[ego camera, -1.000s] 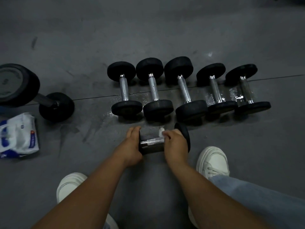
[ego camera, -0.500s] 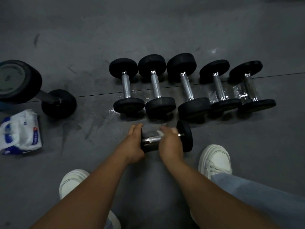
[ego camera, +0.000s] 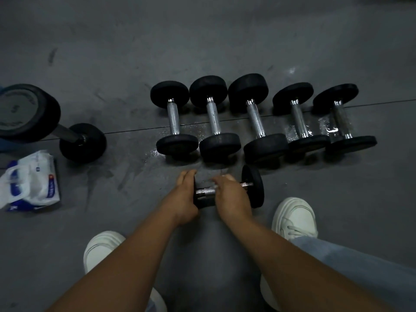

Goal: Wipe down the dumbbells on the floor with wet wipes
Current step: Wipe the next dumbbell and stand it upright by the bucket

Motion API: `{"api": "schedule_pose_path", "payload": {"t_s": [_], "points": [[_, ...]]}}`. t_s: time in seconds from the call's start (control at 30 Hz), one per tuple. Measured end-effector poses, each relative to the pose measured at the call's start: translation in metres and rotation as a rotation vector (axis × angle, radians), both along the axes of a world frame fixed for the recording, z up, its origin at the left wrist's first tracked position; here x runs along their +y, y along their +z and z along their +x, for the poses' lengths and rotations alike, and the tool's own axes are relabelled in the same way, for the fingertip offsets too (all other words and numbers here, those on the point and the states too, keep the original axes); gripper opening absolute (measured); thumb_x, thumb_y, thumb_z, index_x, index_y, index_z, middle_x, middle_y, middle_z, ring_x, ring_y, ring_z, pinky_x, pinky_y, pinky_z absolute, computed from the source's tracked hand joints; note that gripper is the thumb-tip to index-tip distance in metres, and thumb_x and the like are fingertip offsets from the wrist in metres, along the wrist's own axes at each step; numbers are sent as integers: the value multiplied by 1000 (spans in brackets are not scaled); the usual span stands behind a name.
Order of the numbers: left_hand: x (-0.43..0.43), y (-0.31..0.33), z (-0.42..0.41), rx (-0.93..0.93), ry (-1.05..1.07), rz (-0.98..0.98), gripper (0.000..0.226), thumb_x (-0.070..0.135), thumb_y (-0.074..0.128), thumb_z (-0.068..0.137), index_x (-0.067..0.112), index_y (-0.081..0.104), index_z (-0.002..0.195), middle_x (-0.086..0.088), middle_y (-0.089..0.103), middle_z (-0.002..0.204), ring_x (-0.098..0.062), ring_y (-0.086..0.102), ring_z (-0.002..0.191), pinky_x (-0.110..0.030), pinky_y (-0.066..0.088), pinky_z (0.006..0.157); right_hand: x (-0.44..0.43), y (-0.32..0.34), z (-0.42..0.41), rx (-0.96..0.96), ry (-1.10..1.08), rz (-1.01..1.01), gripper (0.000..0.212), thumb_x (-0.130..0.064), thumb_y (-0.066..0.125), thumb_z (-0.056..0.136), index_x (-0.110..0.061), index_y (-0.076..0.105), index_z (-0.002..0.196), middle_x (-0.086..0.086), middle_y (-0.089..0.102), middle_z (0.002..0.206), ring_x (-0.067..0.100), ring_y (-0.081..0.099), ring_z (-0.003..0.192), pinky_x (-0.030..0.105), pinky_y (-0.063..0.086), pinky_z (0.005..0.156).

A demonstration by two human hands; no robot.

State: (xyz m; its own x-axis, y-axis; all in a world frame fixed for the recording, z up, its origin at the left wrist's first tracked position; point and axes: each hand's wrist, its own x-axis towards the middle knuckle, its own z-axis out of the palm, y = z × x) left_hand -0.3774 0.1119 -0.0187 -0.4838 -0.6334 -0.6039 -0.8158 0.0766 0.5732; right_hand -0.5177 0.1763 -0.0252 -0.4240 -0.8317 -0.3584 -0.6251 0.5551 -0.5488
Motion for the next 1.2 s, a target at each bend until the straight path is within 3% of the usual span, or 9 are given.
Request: {"api": "schedule_pose_path", "payload": {"t_s": [0.23, 0.37, 0.47, 0.6, 0.7, 0.83, 0.93, 1.07, 1.2], "points": [[0, -2, 0, 3, 1, 14, 116, 3, 79, 61, 20, 12, 154, 9, 10, 153, -24, 46, 128, -37, 45, 104, 0, 3, 7, -73, 59, -36, 26, -16, 53, 89, -25, 67, 108, -3, 65, 107, 20, 62, 96, 36, 51, 83], [0, -4, 2, -12, -6, 1, 115, 7, 80, 61, 22, 13, 153, 11, 10, 153, -24, 48, 126, -40, 47, 102, 3, 0, 7, -23, -183, -109, 22, -14, 54, 90, -24, 69, 102, -4, 70, 101, 20, 65, 93, 31, 50, 79], [-1, -3, 2, -10, -14, -1, 113, 8, 78, 63, 24, 12, 152, 12, 9, 153, -26, 49, 125, -42, 49, 99, 10, 3, 19, -101, 33, -96, 25, -16, 56, 89, -24, 70, 108, 0, 71, 105, 21, 65, 97, 34, 51, 85], [0, -3, 2, -12, -8, 6, 115, 7, 79, 63, 24, 11, 153, 12, 8, 154, -24, 45, 130, -40, 45, 105, 7, -6, 1, -63, -305, -125, 28, -10, 55, 89, -20, 68, 112, 1, 69, 107, 20, 63, 98, 24, 45, 83], [-1, -3, 2, -14, -10, 19, 118, 6, 80, 61, 23, 10, 154, 9, 7, 156, -25, 44, 131, -39, 44, 105, 8, -1, 11, -110, -19, -127, 30, -9, 55, 91, -17, 68, 117, 4, 67, 113, 20, 61, 103, 18, 37, 83], [-1, -4, 2, -9, 7, 9, 117, 6, 79, 61, 24, 11, 154, 13, 7, 154, -23, 44, 131, -39, 45, 105, 10, -11, 1, -68, -380, -110, 31, -8, 52, 92, -14, 66, 119, 0, 62, 103, 23, 60, 102, 10, 33, 74], [0, -5, 2, -3, 2, 7, 114, 6, 77, 63, 23, 10, 154, 12, 8, 155, -24, 46, 131, -38, 45, 105, 16, -5, 20, -233, -76, -66, 29, -8, 49, 94, -12, 66, 117, 9, 57, 108, 27, 54, 102, 19, 37, 79], [-1, -4, 2, -11, 7, 6, 113, 5, 77, 65, 23, 10, 154, 10, 6, 157, -23, 41, 134, -37, 41, 109, 10, -9, 8, -137, -323, -86, 33, -5, 48, 92, -10, 63, 122, 12, 54, 117, 26, 55, 106, 19, 36, 83], [-2, -2, 1, -8, -1, 18, 115, 5, 77, 64, 21, 9, 155, 10, 7, 156, -24, 42, 134, -38, 42, 108, 17, -4, 21, -276, -108, -107, 22, -7, 51, 93, -7, 64, 111, 4, 55, 99, 23, 54, 93, 18, 41, 76]]}}
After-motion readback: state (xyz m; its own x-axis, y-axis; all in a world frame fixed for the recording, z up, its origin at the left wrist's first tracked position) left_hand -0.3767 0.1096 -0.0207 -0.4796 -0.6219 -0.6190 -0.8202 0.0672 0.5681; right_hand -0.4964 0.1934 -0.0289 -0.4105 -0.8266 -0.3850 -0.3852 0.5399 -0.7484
